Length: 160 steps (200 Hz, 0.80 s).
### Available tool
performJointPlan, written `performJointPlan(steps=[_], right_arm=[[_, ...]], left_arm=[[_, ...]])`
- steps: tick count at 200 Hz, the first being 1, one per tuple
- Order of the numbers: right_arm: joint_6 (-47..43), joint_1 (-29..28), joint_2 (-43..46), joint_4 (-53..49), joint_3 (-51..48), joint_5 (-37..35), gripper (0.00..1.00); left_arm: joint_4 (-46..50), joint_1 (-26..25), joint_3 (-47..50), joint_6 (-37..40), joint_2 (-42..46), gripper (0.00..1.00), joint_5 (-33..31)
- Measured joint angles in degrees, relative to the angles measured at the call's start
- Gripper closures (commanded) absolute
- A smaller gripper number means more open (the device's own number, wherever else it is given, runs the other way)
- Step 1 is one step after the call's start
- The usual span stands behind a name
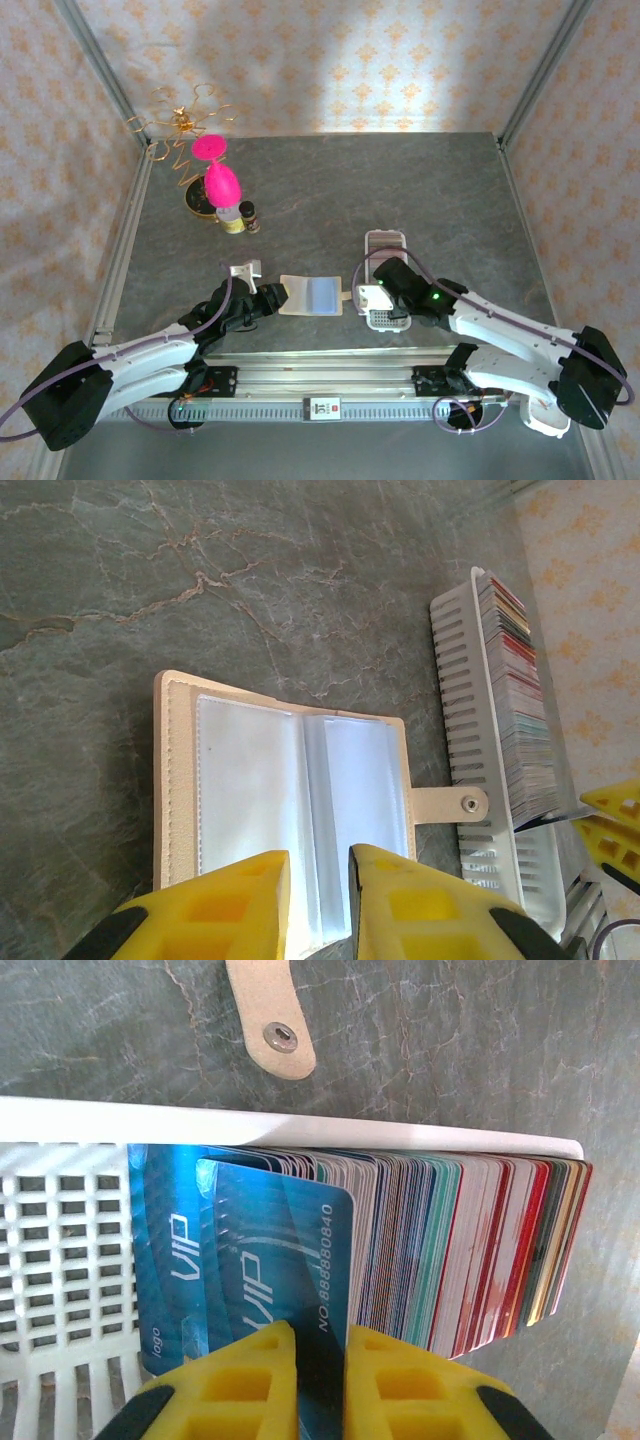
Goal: Put the credit cards into the card holder
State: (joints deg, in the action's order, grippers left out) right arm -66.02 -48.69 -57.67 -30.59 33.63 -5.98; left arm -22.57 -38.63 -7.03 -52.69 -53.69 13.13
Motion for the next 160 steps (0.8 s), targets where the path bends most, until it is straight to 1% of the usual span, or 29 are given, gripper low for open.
performJointPlan(steps=[43,54,67,114,160], right_arm=[[0.7,0.0,1.1,-1.4,0.2,0.9,0.91],[0.9,0.0,1.5,-2.0,0.3,1.3,0.94],[0.9,0.0,2.1,-2.9,0.5,2.1,1.00],[1.8,0.0,4.5,-7.8,2.0,5.7,1.00],[5.3,0.2,7.0,-12.7,8.1,12.8,1.00]], left_arm=[[0.3,0.0,-0.2,0.0,0.1,0.76,0.0],[0.7,0.0,-0.5,0.0,0.4,0.76,0.0],[1.2,0.0,-0.8,0.2,1.0,0.76,-0.2],[6.0,0.0,-3.4,1.3,2.2,0.73,-2.1],[9.7,0.0,-6.4,3.3,3.2,0.71,-3.3]])
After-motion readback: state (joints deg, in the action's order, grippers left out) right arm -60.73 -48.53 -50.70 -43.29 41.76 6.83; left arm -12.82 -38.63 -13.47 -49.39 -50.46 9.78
